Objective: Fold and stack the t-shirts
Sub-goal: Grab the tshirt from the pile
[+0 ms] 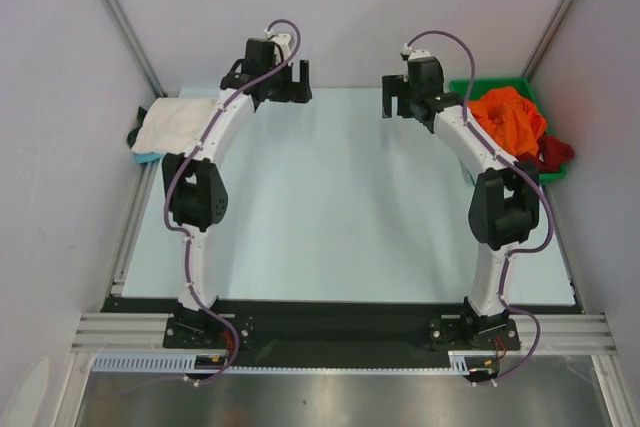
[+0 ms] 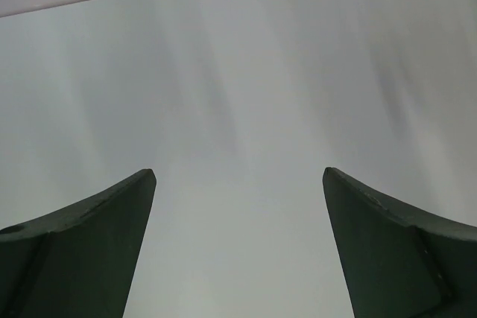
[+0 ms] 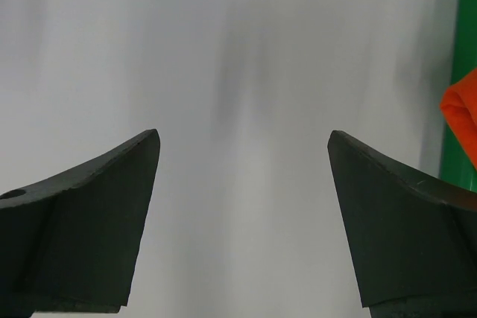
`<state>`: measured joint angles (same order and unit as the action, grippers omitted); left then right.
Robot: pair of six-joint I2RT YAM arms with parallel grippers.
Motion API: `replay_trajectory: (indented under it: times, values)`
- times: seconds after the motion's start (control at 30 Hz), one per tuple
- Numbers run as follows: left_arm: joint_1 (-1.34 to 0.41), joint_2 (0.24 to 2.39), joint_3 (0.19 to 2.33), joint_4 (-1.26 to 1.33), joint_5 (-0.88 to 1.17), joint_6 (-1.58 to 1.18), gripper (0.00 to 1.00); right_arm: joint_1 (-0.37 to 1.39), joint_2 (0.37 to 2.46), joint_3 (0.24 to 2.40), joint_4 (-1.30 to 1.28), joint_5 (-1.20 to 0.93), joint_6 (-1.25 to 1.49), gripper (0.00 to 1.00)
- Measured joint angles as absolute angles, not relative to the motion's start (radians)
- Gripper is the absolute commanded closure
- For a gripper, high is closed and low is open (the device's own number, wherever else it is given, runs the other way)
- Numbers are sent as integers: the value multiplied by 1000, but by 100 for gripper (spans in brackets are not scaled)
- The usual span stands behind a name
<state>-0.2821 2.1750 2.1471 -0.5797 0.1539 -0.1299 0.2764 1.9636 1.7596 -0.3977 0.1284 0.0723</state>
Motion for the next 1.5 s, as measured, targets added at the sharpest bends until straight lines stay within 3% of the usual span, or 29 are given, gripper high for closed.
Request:
replay_trajectory:
  times: [0.17,0.33,0.77,1.23,1.33,1.37,1.43,1.47,1.5]
  values:
    - [-295,2228,2157,-583,161,-98,0,293,1966,1781,-410,117,47,0]
    - [-307,2241,2147,-620,150,-13,0,251,1981,1862,-453,65,-27,7]
    - [-308,2241,2146,-704,46,189,2,-174,2041,1939,-555,-88,-126,22]
    - [-350,2261,2146,-707,2,212,0,-154,2151,1927,-569,-93,-214,38]
    - [-362,2261,2146,-707,-16,213,0,-158,2192,1933,-569,-86,-222,47]
    - [-365,2261,2146,-707,-22,214,0,-159,2202,1936,-570,-84,-224,58]
    - [-369,2261,2146,-706,-31,220,0,-159,2217,1940,-571,-84,-234,68]
    - [-371,2261,2146,-706,-36,220,0,-159,2218,1942,-572,-84,-238,86]
    - [-372,2261,2144,-706,-43,221,0,-159,2218,1942,-571,-84,-243,96]
